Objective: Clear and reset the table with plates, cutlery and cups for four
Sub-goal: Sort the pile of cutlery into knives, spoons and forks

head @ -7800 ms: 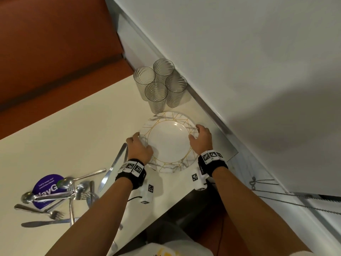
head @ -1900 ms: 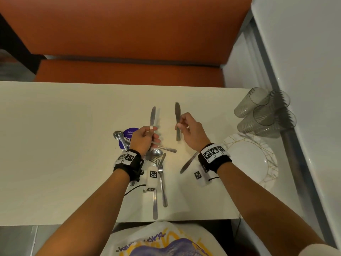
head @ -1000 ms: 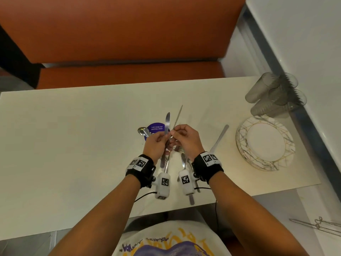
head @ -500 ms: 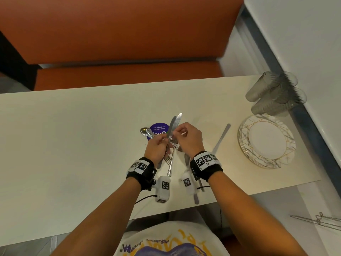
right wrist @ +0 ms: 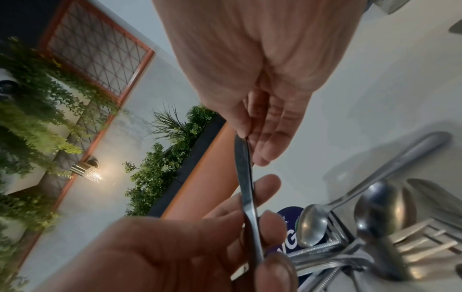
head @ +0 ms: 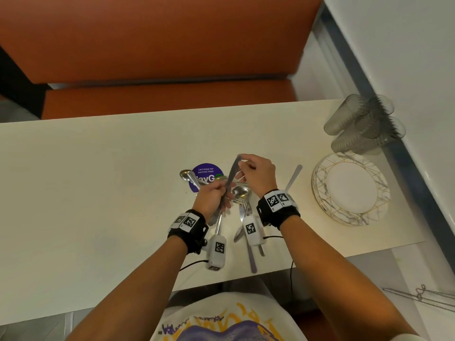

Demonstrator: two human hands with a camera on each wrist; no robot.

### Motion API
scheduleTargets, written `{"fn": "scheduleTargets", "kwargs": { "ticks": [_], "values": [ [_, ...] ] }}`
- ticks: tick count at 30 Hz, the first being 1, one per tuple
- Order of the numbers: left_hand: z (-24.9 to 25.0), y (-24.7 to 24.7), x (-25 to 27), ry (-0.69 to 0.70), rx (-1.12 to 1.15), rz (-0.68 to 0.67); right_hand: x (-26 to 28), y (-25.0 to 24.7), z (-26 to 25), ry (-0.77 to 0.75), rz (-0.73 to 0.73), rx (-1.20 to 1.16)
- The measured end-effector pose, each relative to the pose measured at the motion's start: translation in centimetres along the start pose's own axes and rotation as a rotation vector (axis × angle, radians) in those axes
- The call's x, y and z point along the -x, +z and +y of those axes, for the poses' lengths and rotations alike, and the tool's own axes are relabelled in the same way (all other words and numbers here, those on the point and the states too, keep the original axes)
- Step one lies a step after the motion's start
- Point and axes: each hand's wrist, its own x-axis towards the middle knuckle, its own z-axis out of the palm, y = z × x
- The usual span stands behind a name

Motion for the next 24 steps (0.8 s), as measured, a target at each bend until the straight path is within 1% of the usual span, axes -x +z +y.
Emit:
{"fn": "scheduleTargets", "kwargs": {
  "ticks": [7, 10, 12, 15, 18, 20, 22, 24],
  "values": [
    [-0.1, 2.7, -0.7, -0.014, 0.013, 0.036, -0.5, -1.8, 1.6, 0.045, -0.047, -0.045],
    [-0.5, 3.7, -1.5, -0.024, 0.007, 0.05, -1.5, -3.5, 3.1, 0.099, -0.049, -0.061],
    [-0.8, 4.3, -2.2, -0.027, -0.005, 0.062, -2.3, -5.2, 4.7, 0.129, -0.052, -0.009],
    [-1.0, 5.2, -3.1, -0.041, -0.033, 0.093, -3.2, -8.0, 7.3, 0.139, -0.087, 0.152],
    [-1.2, 6.2, -3.9, -0.057, -0.026, 0.111, -4.1, -10.1, 10.2, 0.092, -0.151, 0.38],
    [-1.3, 6.8, -4.3, -0.072, -0.018, 0.118, -4.9, -11.1, 11.9, 0.005, -0.236, 0.577],
    [-1.3, 7.4, -4.6, -0.077, -0.003, 0.128, -5.5, -12.1, 13.1, -0.117, -0.317, 0.794],
    [-1.3, 8.0, -4.9, -0.082, 0.025, 0.138, -5.9, -12.9, 13.6, -0.238, -0.37, 0.901]
  ]
}}
